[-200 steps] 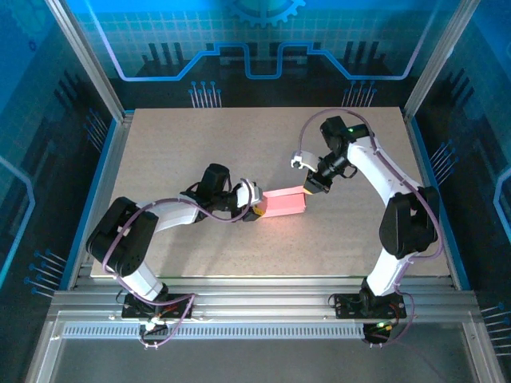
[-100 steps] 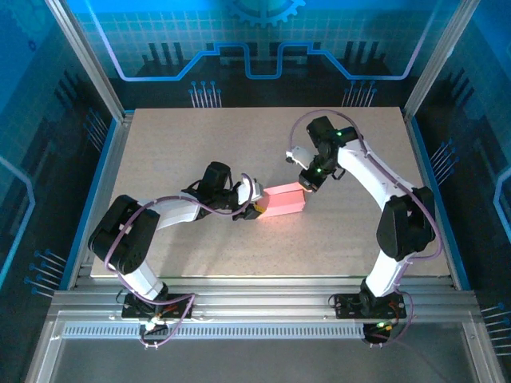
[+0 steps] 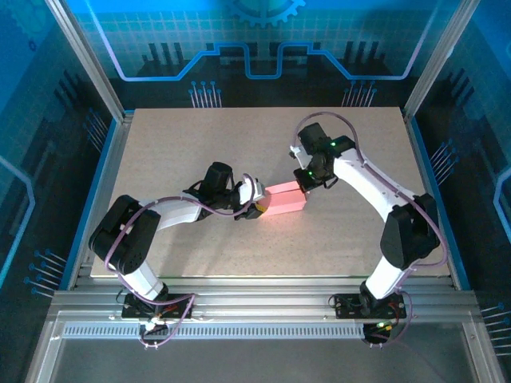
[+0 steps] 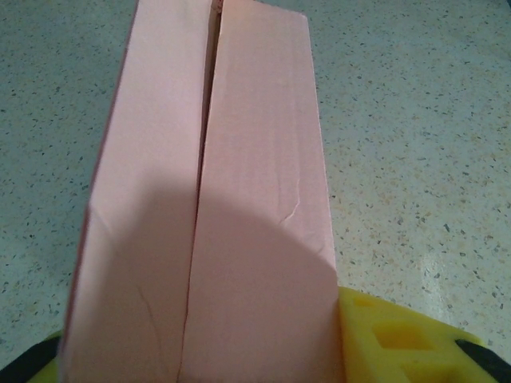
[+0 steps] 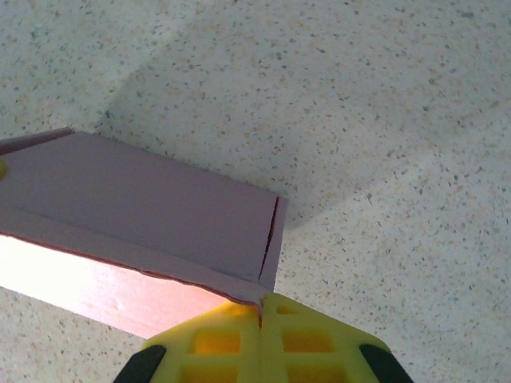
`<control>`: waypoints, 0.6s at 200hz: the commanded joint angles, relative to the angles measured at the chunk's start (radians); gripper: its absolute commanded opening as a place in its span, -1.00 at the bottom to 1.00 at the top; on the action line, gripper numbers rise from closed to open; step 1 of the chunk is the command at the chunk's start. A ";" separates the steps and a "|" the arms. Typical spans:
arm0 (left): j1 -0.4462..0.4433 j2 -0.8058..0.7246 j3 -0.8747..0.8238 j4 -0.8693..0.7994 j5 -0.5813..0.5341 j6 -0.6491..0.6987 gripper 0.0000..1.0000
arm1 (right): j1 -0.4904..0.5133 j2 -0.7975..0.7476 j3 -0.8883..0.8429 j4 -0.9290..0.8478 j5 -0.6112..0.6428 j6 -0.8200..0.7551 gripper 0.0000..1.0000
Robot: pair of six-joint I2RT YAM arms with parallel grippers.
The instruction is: Fold the paper box
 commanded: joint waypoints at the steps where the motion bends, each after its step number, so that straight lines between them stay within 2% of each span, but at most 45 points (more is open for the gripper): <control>1: -0.007 0.021 0.030 -0.007 -0.018 -0.022 -0.53 | 0.030 -0.048 -0.052 0.045 0.052 0.141 -1.00; 55: -0.008 0.037 0.063 -0.039 -0.017 -0.077 -0.53 | 0.040 -0.115 -0.153 0.163 0.122 0.268 -1.00; 120: -0.007 0.067 0.114 -0.106 -0.027 -0.129 -0.53 | 0.049 -0.183 -0.325 0.369 0.147 0.263 -1.00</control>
